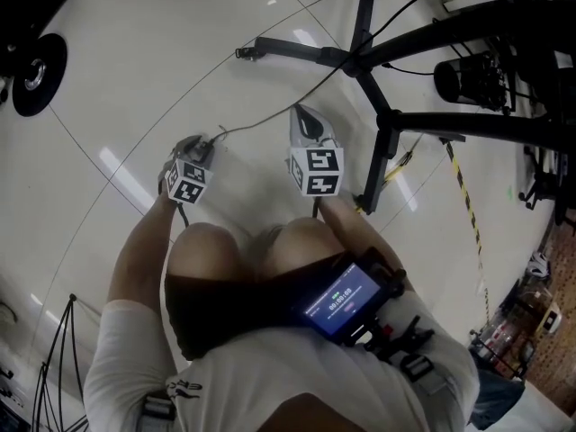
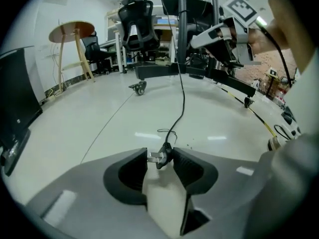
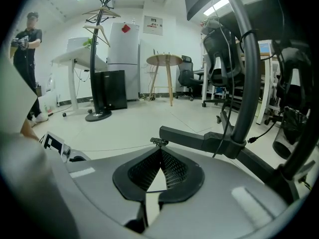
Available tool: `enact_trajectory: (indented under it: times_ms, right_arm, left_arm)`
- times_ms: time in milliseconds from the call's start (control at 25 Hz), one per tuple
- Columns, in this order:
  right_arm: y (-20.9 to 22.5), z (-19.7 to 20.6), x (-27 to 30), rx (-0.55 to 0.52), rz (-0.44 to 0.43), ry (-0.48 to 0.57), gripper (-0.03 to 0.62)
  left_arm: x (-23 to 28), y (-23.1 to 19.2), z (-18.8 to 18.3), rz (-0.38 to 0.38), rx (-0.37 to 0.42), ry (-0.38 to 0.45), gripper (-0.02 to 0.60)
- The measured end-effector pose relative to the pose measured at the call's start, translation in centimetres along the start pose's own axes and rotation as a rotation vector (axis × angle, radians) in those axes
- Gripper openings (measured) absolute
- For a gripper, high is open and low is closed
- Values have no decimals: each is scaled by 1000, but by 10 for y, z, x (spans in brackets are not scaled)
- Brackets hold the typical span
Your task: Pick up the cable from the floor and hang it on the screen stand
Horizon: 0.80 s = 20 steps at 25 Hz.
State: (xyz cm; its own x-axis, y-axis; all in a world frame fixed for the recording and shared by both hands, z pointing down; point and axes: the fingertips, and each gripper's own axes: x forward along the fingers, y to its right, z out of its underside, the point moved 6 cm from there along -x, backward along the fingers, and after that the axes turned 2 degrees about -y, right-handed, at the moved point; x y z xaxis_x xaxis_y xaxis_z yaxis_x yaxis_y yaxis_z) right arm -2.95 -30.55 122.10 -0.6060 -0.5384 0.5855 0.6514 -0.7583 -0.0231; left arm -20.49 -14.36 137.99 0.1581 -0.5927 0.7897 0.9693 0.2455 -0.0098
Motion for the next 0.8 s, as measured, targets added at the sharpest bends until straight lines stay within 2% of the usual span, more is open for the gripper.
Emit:
enact_trajectory:
  times_ms: [200,400,600,800]
  right_arm:
    - [-3,-13,-3,26,-10,2,14]
    - [-12,-49,-20,45,-39,-2,14]
    - [-23,-113,-68,49,-74,-14,14]
    - [-28,-202,-129,40,-95,6,14]
  left_arm:
    - [-40,-24,-20,-52,-78,78,163]
    - [-110,-52,-67,-139,-135,178,161]
    - [-206,-58,-139,-192,-144,266,158]
    - [-307,-48,-225,-208,-150,353,153]
